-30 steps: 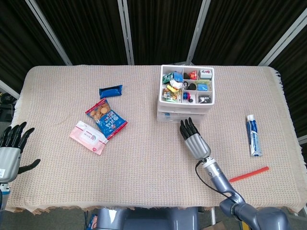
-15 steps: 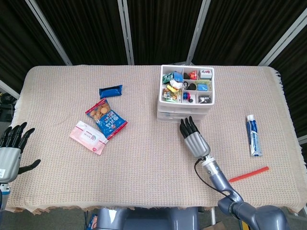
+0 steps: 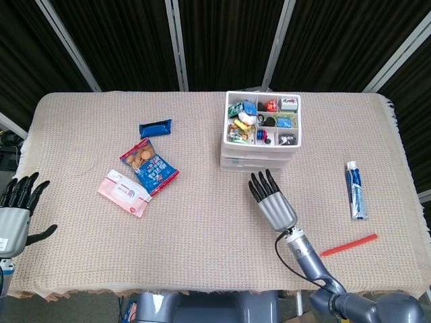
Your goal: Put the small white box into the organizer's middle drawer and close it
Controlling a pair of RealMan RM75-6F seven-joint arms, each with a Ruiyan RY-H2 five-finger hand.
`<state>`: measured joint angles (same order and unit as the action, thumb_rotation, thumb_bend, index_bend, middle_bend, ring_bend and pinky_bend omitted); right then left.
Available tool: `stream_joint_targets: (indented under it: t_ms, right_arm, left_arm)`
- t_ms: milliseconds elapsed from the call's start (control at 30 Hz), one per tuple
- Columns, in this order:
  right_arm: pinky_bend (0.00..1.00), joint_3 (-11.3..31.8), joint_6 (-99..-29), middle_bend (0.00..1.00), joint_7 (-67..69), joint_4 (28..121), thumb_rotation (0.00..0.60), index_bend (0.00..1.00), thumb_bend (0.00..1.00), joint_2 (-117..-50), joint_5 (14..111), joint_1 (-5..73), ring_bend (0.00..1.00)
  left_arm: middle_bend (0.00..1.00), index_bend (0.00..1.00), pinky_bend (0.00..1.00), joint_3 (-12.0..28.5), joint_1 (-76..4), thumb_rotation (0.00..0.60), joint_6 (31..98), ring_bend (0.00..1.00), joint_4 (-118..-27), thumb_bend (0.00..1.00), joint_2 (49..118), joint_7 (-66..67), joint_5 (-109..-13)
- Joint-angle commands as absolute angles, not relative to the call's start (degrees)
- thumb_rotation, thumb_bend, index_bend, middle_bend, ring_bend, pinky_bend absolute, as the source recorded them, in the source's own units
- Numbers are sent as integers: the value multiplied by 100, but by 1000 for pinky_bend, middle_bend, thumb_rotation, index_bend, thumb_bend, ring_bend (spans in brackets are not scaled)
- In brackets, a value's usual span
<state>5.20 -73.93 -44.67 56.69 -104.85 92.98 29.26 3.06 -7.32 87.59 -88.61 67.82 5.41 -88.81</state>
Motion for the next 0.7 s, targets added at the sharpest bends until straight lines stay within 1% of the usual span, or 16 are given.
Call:
stream_joint_targets:
  t_ms: [33,200,333,433,500,633,700]
  right_arm:
    - [0,560,-7790,0,-3735,7387,600,79,204,-9523,9017,2471,0]
    - [0,482,-8032,0,-2822,8915,600,64,156,-8399,8678,1975,0]
    - [0,306,-8165,0,-2123,9609,600,52,124,-7705,8503,1614,0]
    - [0,101,-8345,0,-1687,9817,600,47,115,-7276,8601,1355,0]
    - [0,-19,-8439,0,-1549,9805,600,43,108,-7129,8729,1247,0]
    - [0,-186,-8629,0,-1455,9539,600,27,100,-7023,8960,1078,0]
    - [0,-199,-8633,0,-1362,9418,600,18,100,-7040,8920,1020,0]
  left_arm:
    - [0,124,0,296,-731,600,8763,0,-8849,114,6780,572,-8898]
    - [0,119,0,271,-738,600,8717,0,-8843,115,6768,682,-8899]
    - [0,115,0,250,-747,600,8699,0,-8861,111,6764,736,-8932]
    - [0,111,0,224,-752,600,8703,0,-8842,106,6775,818,-8989]
    - [0,108,0,216,-752,600,8706,0,-8838,104,6781,851,-9004]
    - [0,104,0,208,-744,600,8704,0,-8820,104,6769,893,-8998]
    - [0,104,0,205,-744,600,8706,0,-8804,104,6758,898,-9005]
